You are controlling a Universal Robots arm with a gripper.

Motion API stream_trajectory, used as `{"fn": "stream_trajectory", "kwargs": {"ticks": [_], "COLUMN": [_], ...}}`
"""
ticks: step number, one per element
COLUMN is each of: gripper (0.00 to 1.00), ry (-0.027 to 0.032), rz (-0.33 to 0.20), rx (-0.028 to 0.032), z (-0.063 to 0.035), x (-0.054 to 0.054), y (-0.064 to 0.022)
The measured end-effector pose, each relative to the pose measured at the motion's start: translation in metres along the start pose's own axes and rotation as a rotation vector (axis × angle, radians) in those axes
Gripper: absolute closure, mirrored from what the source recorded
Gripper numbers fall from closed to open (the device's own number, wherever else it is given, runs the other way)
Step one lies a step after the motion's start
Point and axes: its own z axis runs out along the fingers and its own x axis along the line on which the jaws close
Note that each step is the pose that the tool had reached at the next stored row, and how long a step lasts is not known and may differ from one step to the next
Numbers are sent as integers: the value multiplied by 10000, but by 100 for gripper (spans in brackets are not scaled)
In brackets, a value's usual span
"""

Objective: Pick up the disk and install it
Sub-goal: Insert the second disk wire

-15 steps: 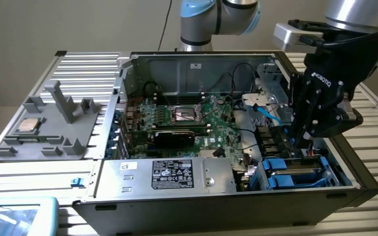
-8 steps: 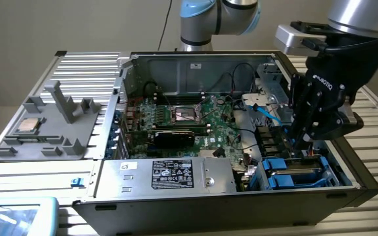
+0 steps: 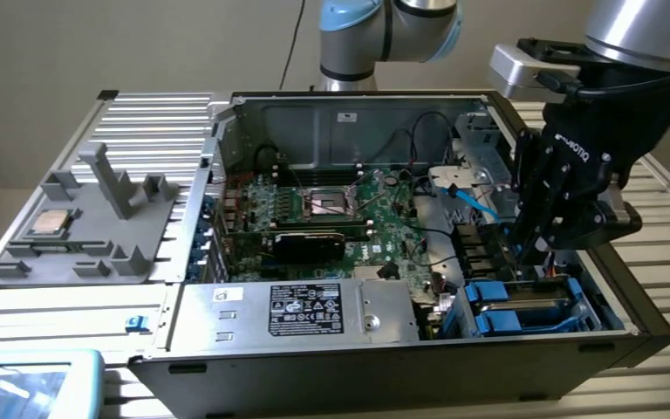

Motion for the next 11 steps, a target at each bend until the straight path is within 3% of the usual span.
{"fn": "stream_trajectory", "kwargs": {"ticks": [3,5,11], "gripper": [70,84,85], "ry": [-34,-54,-95], "rz": [48,79,121], "rx": [-34,-55,-102], "z": [1,2,2], "x": [5,8,17], "y": [0,0,-3]}}
